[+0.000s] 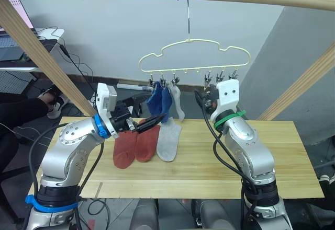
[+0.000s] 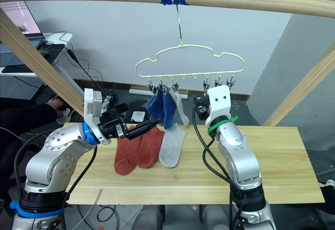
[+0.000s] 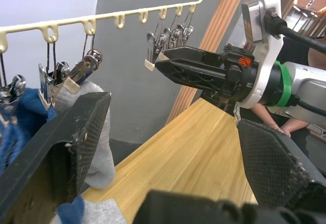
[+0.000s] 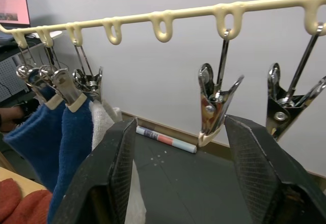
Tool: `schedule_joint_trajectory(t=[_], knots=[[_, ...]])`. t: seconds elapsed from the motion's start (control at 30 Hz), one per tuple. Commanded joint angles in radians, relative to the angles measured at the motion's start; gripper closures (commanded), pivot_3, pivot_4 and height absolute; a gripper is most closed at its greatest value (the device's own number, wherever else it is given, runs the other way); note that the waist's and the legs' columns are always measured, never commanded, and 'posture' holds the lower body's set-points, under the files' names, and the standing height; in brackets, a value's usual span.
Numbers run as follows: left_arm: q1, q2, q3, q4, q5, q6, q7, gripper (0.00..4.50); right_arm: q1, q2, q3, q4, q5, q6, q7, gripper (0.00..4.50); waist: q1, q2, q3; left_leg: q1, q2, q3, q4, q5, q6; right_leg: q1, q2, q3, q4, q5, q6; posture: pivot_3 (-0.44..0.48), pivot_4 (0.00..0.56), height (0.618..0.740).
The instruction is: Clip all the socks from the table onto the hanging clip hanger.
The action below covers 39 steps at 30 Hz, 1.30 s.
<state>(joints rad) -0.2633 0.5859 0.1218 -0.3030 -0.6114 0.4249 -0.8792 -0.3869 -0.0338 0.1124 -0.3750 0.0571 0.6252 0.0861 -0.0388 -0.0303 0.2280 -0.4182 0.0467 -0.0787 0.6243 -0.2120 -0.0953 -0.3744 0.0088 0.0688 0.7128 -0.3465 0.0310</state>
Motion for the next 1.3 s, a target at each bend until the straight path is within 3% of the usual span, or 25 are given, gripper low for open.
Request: schedule_joint_trajectory(t=[0.03, 0.3, 0.67, 1.3], knots=[[-0.004, 0.001, 0.009, -0.022, -0.001, -0.020, 0.000, 0.00, -0.036, 0.011, -0.027, -0.003, -0.008, -0.004, -0.028, 1.73, 0.000, 0.000, 0.000, 0.000, 0.000, 0.000, 0.000, 0.000, 0.000, 0.000, 0.000, 0.000, 0.000, 0.000, 0.000, 0.024, 0.193, 0.740], [0.012, 0.012, 0.044, -0.060, -0.068, 0.005, -0.016, 0.00, -0.101, 0.030, -0.031, 0.067, 0.004, -0.049, -0.032, 1.73, 0.000, 0.000, 0.000, 0.000, 0.000, 0.000, 0.000, 0.000, 0.000, -0.001, 0.000, 0.000, 0.000, 0.000, 0.000, 0.037, 0.190, 0.740], [0.075, 0.018, 0.050, -0.066, -0.037, -0.050, -0.015, 0.00, -0.125, 0.054, -0.020, 0.089, 0.015, -0.078, -0.022, 1.73, 0.006, 0.000, 0.000, 0.000, 0.000, 0.000, -0.001, 0.000, 0.000, -0.001, 0.000, 0.000, 0.000, 0.000, 0.000, 0.051, 0.185, 0.740], [0.069, 0.010, 0.047, -0.074, -0.037, -0.058, 0.002, 0.00, -0.135, 0.083, -0.048, 0.113, 0.014, -0.105, -0.042, 1.73, 0.006, 0.000, 0.000, 0.000, 0.000, 0.000, -0.001, 0.000, 0.000, -0.001, 0.000, 0.000, 0.000, 0.000, 0.000, 0.052, 0.185, 0.740]])
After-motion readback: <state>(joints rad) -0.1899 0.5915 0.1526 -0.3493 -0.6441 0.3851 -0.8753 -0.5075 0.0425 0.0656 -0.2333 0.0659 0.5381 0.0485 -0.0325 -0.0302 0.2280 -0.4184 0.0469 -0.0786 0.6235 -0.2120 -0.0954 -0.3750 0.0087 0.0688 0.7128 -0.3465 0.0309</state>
